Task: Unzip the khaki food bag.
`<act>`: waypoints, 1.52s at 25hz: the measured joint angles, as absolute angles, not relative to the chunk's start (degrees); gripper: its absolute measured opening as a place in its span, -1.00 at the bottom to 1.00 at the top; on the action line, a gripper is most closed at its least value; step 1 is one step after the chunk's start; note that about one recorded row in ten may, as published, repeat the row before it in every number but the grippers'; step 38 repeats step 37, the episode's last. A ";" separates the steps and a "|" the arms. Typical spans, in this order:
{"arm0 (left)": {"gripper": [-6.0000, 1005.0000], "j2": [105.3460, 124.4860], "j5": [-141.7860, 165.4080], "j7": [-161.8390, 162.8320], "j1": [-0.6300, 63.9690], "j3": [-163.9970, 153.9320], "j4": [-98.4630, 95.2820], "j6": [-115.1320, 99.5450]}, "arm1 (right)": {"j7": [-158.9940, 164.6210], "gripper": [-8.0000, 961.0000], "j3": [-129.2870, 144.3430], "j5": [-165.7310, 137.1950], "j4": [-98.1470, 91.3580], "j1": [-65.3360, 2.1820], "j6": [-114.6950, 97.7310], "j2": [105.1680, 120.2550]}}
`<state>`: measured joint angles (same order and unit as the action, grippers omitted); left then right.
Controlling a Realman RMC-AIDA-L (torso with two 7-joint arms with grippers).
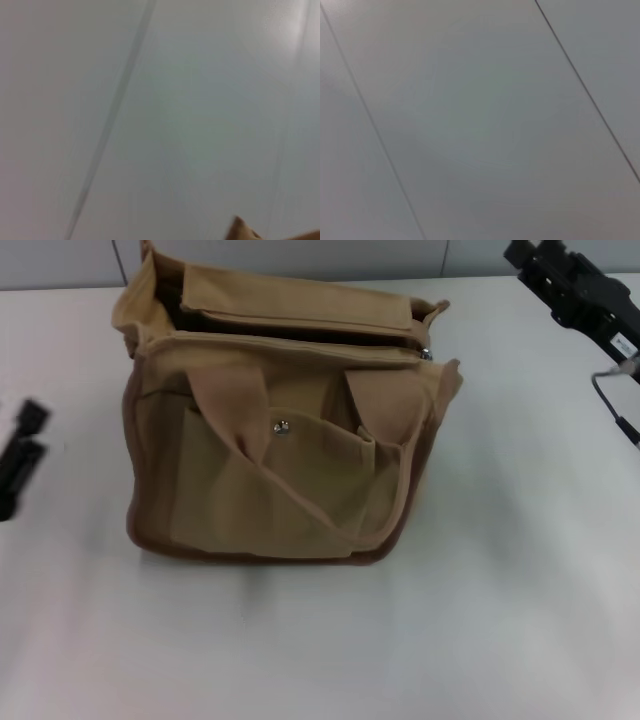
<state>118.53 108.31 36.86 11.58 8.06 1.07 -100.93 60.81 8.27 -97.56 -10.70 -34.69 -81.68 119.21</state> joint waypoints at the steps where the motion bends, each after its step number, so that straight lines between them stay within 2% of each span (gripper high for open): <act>1: 0.09 118.48 108.28 38.69 11.02 8.64 -0.80 -101.93 | 61.77 0.12 8.81 -97.78 -10.98 -34.20 -83.33 119.16; 6: 0.44 117.65 109.60 46.33 9.95 5.85 -12.11 -111.35 | 74.30 0.43 15.99 -98.34 -17.06 -32.23 -97.21 118.23; 8: 0.52 115.91 110.29 51.02 10.14 -0.46 -16.29 -114.56 | 77.76 0.48 20.36 -98.46 -20.93 -31.83 -104.02 117.71; 9: 0.56 113.58 110.30 53.85 10.98 -8.56 -17.61 -115.14 | 78.23 0.50 27.47 -99.20 -24.93 -31.72 -109.45 117.12; 10: 0.61 113.58 110.30 53.85 10.98 -8.56 -17.61 -115.14 | 78.23 0.52 27.47 -99.20 -24.93 -31.72 -109.45 117.12; 14: 0.65 109.58 110.98 55.12 14.41 -28.28 -17.97 -114.45 | 76.02 0.55 41.89 -103.34 -29.94 -32.06 -112.06 116.40; 16: 0.65 109.58 111.24 55.24 14.94 -29.77 -18.23 -114.44 | 73.71 0.55 46.18 -105.60 -30.22 -32.42 -112.01 116.71; 19: 0.65 110.11 111.66 55.53 16.07 -32.06 -18.98 -114.47 | 71.47 0.55 50.38 -108.68 -30.68 -32.90 -110.99 118.19; 23: 0.65 110.90 111.84 55.65 17.75 -33.75 -19.08 -114.15 | 71.20 0.55 50.66 -109.18 -30.74 -32.92 -110.04 118.69; 38: 0.65 111.80 112.13 55.82 19.24 -34.57 -19.20 -112.80 | 70.38 0.55 50.84 -109.25 -30.36 -33.20 -108.96 119.00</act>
